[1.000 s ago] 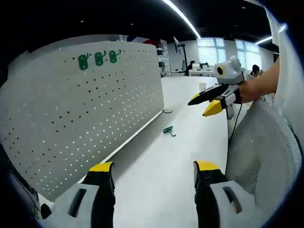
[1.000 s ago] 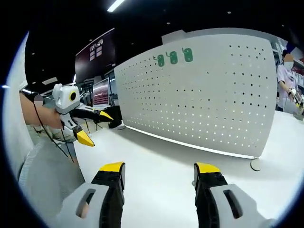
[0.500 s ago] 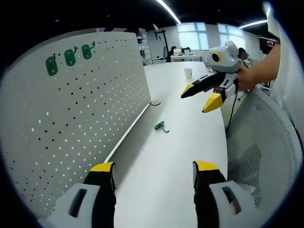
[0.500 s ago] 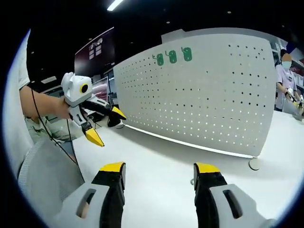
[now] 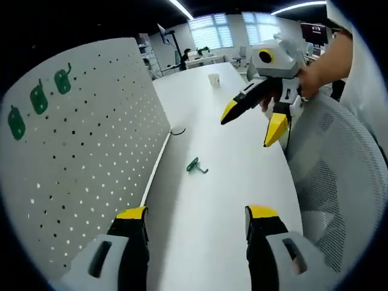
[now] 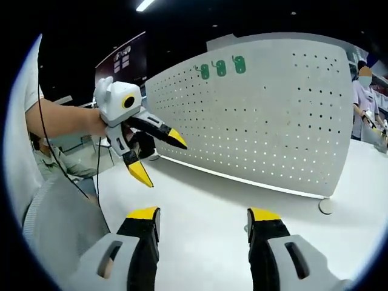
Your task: Insert the hook assembly into the mounting plate slot until the hook locks in place.
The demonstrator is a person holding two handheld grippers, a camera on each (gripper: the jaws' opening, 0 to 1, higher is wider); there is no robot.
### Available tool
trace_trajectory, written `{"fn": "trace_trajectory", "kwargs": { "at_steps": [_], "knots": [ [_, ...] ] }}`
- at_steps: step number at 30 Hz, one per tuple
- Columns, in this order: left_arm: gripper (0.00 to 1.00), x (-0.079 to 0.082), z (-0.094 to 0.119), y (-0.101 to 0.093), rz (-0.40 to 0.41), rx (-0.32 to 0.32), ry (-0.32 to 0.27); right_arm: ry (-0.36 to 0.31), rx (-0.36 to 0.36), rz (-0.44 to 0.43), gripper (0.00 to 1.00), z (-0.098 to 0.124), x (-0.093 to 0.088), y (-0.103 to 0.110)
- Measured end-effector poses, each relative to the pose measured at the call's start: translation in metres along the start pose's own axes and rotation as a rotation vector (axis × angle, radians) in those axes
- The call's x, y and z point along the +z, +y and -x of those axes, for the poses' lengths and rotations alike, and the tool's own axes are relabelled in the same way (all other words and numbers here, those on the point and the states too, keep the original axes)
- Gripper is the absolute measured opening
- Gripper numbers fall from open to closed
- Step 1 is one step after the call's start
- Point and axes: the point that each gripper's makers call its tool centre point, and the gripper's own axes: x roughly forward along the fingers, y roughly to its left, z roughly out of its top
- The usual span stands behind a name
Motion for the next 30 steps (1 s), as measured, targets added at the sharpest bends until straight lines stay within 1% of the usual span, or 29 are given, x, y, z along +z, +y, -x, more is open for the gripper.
{"fn": "trace_trajectory", "kwargs": {
  "at_steps": [3,5,7,9,11,12,15,17,21,25,28,30],
  "knots": [
    [0.65,0.003,-0.008,0.000,-0.031,-0.026,0.004,0.008,0.001,0.003,0.57,0.001,-0.002,0.000],
    [0.64,0.008,-0.014,0.003,-0.047,-0.038,-0.004,0.007,-0.002,0.002,0.57,0.002,-0.002,0.000],
    [0.61,0.012,-0.019,0.003,-0.068,-0.059,-0.005,0.009,-0.005,0.001,0.57,0.003,-0.001,0.000],
    [0.56,0.015,-0.024,0.004,-0.119,-0.084,0.002,0.010,-0.007,0.002,0.57,0.003,-0.002,0.000],
    [0.56,0.018,-0.031,0.007,-0.134,-0.089,0.004,0.012,-0.007,0.003,0.57,0.004,-0.002,0.000],
    [0.56,0.019,-0.035,0.006,-0.135,-0.108,0.006,0.012,-0.009,0.002,0.57,0.004,-0.003,0.000],
    [0.55,0.022,-0.043,0.008,-0.182,-0.127,0.014,0.013,-0.013,-0.001,0.57,0.006,-0.003,0.000],
    [0.54,0.022,-0.050,0.010,-0.188,-0.139,0.020,0.012,-0.016,-0.002,0.57,0.007,-0.004,0.000],
    [0.47,0.022,-0.064,0.014,-0.214,-0.169,0.035,0.011,-0.023,-0.004,0.57,0.009,-0.004,-0.001],
    [0.47,0.024,-0.080,0.019,-0.235,-0.183,0.040,0.012,-0.026,-0.008,0.57,0.009,-0.004,-0.002],
    [0.44,0.026,-0.089,0.020,-0.250,-0.194,0.042,0.013,-0.029,-0.014,0.57,0.010,-0.006,-0.002],
    [0.44,0.027,-0.096,0.022,-0.257,-0.201,0.044,0.014,-0.029,-0.016,0.57,0.009,-0.006,-0.003]
  ]
}}
